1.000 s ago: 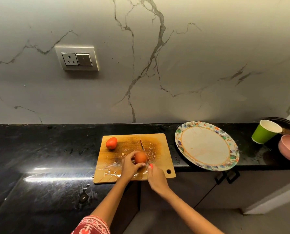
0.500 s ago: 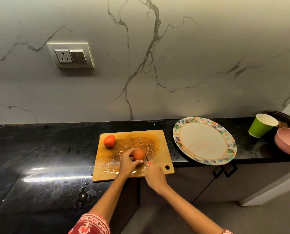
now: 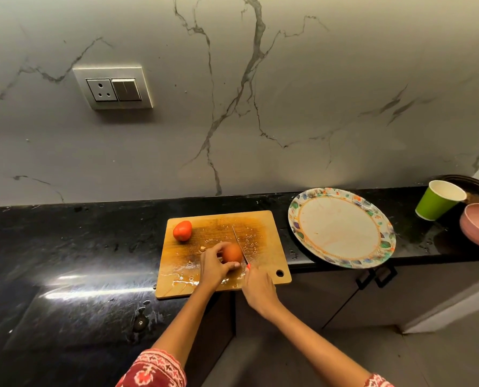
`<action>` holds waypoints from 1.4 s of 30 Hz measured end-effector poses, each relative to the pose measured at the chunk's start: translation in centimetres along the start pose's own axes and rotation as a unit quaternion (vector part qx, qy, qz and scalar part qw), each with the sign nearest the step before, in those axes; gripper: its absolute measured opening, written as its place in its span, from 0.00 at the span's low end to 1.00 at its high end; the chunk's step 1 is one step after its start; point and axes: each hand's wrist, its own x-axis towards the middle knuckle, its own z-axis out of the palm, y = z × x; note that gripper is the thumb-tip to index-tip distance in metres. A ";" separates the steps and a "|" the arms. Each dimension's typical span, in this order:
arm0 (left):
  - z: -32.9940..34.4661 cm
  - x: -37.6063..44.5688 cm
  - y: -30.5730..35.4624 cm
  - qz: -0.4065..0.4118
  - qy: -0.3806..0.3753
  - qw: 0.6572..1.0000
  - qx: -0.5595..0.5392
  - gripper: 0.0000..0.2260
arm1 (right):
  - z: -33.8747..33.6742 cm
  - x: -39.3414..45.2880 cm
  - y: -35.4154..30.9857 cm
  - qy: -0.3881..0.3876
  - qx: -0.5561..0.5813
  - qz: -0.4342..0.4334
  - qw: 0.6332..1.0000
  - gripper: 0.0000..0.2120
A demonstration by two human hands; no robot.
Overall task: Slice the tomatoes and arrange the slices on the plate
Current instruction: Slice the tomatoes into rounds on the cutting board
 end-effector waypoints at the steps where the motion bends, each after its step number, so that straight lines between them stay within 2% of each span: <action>1: 0.1 -0.1 -0.1 0.014 -0.001 1.000 0.001 0.23 | 0.0 0.6 -0.3 -0.002 0.008 0.003 1.000 0.15; 16: -0.4 -0.3 0.2 0.000 -0.011 1.000 -0.011 0.23 | 0.2 1.3 -1.0 0.001 0.005 -0.004 1.000 0.14; 23: -0.8 -0.1 0.4 -0.010 -0.020 1.000 0.008 0.23 | 0.5 -0.1 0.3 -0.007 -0.032 -0.018 0.999 0.14; 42: -0.7 0.3 0.2 -0.012 -0.025 1.000 0.000 0.23 | 1.0 0.4 0.4 -0.022 -0.026 0.017 0.999 0.13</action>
